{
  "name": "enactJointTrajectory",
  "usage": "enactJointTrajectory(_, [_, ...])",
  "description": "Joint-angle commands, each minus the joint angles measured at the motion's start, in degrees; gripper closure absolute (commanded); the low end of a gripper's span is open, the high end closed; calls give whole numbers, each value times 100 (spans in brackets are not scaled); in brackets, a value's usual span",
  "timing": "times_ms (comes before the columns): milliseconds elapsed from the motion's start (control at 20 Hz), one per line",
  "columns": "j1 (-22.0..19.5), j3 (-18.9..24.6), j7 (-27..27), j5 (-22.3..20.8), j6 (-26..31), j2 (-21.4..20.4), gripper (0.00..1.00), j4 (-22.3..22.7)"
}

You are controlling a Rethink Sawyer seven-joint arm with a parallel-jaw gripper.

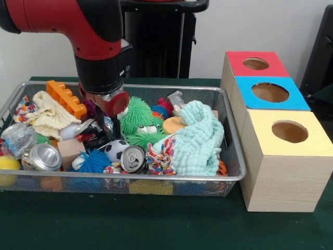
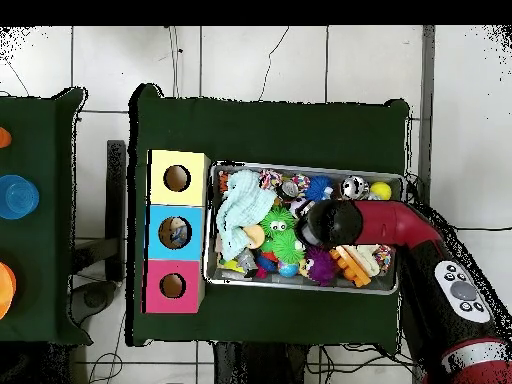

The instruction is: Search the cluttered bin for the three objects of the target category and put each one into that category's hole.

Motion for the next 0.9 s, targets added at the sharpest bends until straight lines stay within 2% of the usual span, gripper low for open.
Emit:
enactJointTrajectory(50, [249,262,-930,416,1291,-332,0,-906])
enactJointTrajectory(250, [501,78,-539,501,1665,-506,0,-1174])
enactJointTrajectory(600, [696,8,-177,944,2064,-866,0,-990])
enactJointTrajectory(750, [935,-168,16,928,2202,-936,0,-1075])
enactJointTrajectory(900, [1353,-528,328,593,2301,-1042,0,-1232])
